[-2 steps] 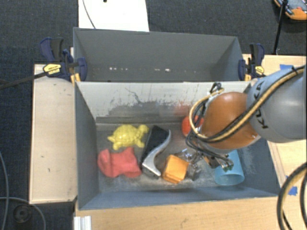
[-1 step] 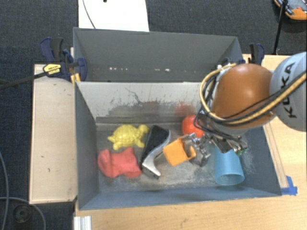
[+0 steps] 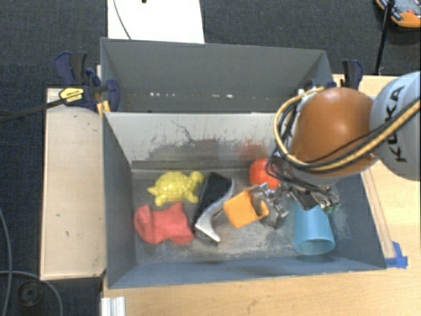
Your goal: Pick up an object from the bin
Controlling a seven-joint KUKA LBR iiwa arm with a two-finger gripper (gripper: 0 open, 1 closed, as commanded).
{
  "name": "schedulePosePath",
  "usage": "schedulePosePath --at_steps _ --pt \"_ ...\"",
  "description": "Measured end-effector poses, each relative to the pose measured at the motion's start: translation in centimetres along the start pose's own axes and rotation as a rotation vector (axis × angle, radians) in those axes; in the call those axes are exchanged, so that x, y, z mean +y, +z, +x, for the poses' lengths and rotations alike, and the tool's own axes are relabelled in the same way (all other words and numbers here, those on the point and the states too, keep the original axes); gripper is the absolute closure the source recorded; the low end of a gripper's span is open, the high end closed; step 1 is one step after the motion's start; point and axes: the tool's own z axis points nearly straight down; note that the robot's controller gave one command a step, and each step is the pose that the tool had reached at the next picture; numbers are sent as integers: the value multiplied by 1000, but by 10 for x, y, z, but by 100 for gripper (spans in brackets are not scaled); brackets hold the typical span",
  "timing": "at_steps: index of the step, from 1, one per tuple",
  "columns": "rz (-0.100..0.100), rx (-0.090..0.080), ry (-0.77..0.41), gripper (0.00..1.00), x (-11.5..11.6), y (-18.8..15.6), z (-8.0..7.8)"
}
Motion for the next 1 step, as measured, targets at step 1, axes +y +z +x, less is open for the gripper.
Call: schedulePosePath --at_steps 1 --pt "0 -1 -3 100 6 -90 -4"
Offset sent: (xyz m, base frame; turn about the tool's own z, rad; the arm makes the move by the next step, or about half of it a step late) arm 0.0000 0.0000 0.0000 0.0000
